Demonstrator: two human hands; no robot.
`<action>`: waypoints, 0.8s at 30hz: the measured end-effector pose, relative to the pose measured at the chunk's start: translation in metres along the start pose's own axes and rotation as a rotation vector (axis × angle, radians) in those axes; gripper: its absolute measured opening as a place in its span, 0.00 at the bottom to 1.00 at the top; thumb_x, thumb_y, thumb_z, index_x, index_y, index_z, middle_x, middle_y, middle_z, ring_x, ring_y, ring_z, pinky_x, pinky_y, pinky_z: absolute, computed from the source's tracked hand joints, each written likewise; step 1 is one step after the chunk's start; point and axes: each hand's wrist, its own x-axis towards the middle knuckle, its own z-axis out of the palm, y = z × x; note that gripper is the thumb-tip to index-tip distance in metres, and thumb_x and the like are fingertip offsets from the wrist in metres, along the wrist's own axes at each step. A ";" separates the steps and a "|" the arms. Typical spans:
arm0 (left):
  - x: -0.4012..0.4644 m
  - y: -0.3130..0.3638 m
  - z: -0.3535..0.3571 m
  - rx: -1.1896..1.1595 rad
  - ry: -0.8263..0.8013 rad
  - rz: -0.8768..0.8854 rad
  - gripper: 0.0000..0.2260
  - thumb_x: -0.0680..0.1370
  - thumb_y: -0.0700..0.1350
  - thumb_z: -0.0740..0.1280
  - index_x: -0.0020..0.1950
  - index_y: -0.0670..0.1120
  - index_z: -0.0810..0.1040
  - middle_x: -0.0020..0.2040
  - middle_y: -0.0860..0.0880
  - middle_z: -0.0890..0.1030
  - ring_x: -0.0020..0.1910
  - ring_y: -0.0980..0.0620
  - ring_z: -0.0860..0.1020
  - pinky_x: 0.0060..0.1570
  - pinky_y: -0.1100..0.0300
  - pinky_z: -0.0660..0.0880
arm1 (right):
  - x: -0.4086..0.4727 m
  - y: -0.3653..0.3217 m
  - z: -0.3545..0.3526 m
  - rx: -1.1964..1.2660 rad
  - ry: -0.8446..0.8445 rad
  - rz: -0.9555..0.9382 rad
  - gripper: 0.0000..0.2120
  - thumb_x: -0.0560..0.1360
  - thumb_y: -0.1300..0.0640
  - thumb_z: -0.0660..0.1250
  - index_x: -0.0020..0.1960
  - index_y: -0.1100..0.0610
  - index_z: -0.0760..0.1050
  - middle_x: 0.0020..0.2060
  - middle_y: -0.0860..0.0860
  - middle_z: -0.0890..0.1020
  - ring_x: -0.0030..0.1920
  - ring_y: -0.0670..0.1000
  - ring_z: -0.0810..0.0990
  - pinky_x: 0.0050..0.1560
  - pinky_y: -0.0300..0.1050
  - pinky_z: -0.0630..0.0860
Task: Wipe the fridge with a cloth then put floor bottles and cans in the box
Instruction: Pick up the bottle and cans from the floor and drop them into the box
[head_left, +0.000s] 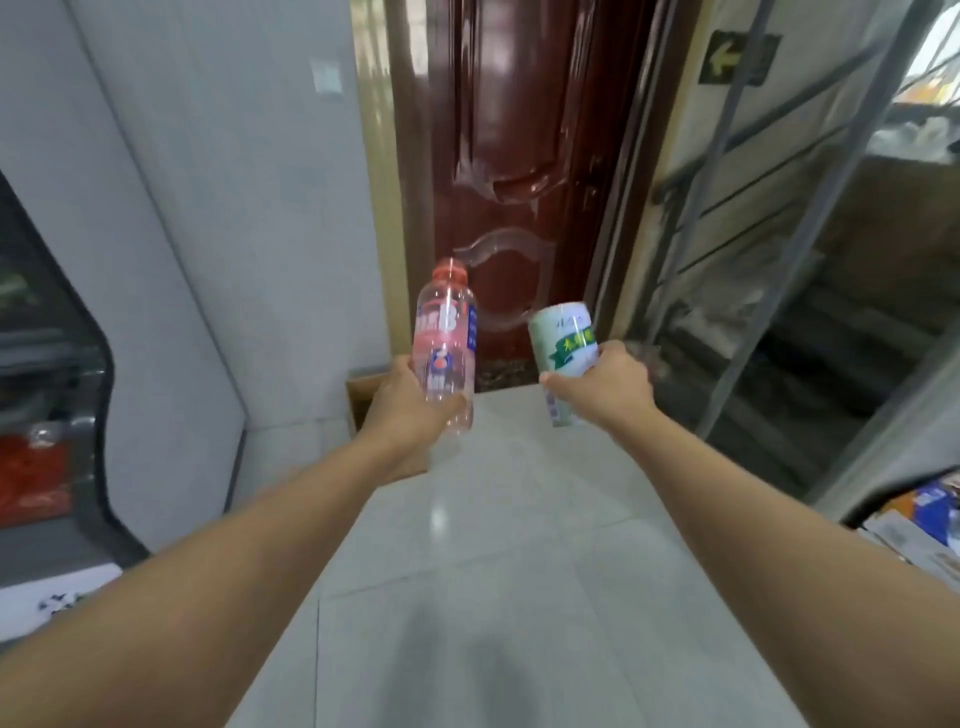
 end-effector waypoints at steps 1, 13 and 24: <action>0.013 -0.001 0.006 0.002 0.006 -0.012 0.26 0.71 0.47 0.72 0.63 0.45 0.63 0.55 0.48 0.76 0.49 0.51 0.76 0.49 0.56 0.75 | 0.013 0.002 0.005 0.009 0.012 -0.011 0.32 0.64 0.44 0.75 0.59 0.59 0.70 0.56 0.57 0.78 0.56 0.58 0.77 0.54 0.49 0.76; 0.111 -0.060 0.071 0.098 0.220 -0.264 0.31 0.69 0.50 0.73 0.66 0.45 0.63 0.50 0.51 0.73 0.44 0.51 0.73 0.42 0.59 0.70 | 0.140 0.054 0.101 -0.030 -0.180 0.005 0.31 0.66 0.47 0.75 0.60 0.59 0.66 0.54 0.56 0.77 0.55 0.57 0.77 0.46 0.45 0.70; 0.149 -0.002 0.127 0.011 0.241 -0.273 0.29 0.71 0.46 0.72 0.66 0.45 0.61 0.52 0.50 0.74 0.46 0.51 0.76 0.42 0.60 0.71 | 0.228 0.067 0.055 -0.053 -0.257 -0.088 0.30 0.66 0.46 0.75 0.59 0.58 0.65 0.53 0.55 0.76 0.51 0.55 0.78 0.50 0.52 0.78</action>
